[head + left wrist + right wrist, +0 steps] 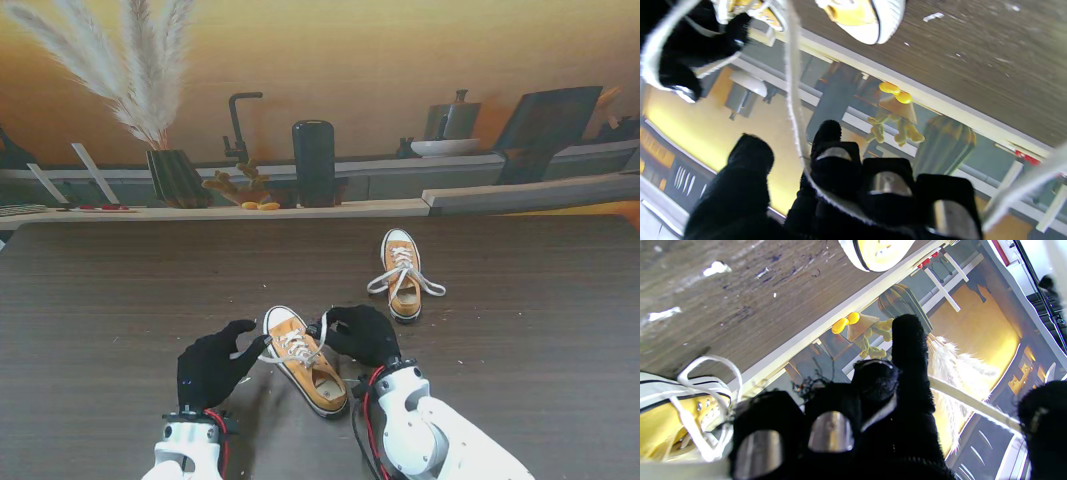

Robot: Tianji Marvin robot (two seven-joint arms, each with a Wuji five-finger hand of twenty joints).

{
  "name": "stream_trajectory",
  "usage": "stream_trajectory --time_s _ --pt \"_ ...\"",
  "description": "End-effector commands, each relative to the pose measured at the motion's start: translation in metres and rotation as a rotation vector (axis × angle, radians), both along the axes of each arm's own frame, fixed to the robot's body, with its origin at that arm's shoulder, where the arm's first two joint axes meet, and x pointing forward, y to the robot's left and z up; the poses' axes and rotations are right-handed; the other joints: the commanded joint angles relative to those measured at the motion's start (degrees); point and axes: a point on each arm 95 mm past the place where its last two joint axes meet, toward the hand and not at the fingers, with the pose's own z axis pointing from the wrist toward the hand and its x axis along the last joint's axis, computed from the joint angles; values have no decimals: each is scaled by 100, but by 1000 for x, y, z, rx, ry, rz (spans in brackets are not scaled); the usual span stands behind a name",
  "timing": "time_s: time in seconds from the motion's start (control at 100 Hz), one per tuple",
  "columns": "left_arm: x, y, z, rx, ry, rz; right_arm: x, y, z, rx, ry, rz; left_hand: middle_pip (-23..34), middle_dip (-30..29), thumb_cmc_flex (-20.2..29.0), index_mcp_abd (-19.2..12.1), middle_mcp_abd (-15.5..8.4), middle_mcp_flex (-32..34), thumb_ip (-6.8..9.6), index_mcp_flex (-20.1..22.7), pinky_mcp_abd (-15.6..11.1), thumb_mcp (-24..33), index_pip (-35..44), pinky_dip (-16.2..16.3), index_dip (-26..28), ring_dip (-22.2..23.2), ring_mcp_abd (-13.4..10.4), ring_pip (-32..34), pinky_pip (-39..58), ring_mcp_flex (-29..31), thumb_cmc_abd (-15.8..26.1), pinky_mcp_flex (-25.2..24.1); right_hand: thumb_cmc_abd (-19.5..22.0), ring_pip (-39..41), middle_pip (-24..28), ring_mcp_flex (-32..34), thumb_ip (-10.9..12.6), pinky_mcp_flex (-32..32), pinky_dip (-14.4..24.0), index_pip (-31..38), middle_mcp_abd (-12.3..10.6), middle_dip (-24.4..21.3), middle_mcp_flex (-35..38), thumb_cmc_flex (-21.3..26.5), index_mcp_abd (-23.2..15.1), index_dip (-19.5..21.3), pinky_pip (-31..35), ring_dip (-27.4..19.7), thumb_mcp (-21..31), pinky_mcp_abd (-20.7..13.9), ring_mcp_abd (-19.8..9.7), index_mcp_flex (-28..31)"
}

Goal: Tie the shoelaces into a bow on the shoes

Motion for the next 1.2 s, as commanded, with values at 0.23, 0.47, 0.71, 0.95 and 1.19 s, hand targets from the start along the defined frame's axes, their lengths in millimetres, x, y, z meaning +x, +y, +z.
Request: stream_trajectory --time_s 0.23,0.47,0.71,0.95,1.19 --pt "15 29 6 328 89 74 -6 -6 -4 -19 19 10 642 -393 1225 -113 44 409 343 351 -500 117 179 372 -369 -43 59 527 1484 178 -642 213 -233 263 -22 101 -95 151 81 -63 -22 -2 128 -35 111 98 777 6 567 -8 -65 31" --pt "11 42 10 443 357 34 -9 -10 -2 -11 33 9 381 -520 1457 -322 -60 405 597 76 -617 601 328 -190 -465 -164 -181 192 1369 183 -1397 163 -339 288 -24 100 -98 155 88 -53 -12 2 161 -37 97 95 807 24 753 -11 -78 49" --pt "3 51 18 494 640 -37 -10 -13 2 -7 36 6 40 -546 1355 -380 -58 410 591 -95 -658 648 223 -477 -428 -232 -296 -128 1080 189 -1433 134 -386 308 -26 101 -106 160 95 -58 -48 6 175 -43 93 88 835 39 823 -35 -100 49" --pt "-1 52 22 388 856 -248 -10 -13 5 -7 32 5 -362 -382 1328 -451 -72 423 557 -82 -575 378 177 -856 -190 -204 -329 -480 837 195 -1389 96 -406 309 -31 100 -111 161 94 -66 -43 9 177 -48 89 81 846 45 861 -48 -100 43" --pt "4 46 14 65 977 -493 -9 -14 8 -8 28 -1 -476 -280 1316 -467 -61 244 501 -65 -481 250 302 -1002 46 -209 -334 -673 664 195 -1428 73 -420 311 -31 101 -114 163 92 -91 -26 13 173 -51 99 65 852 48 884 -61 -103 14"
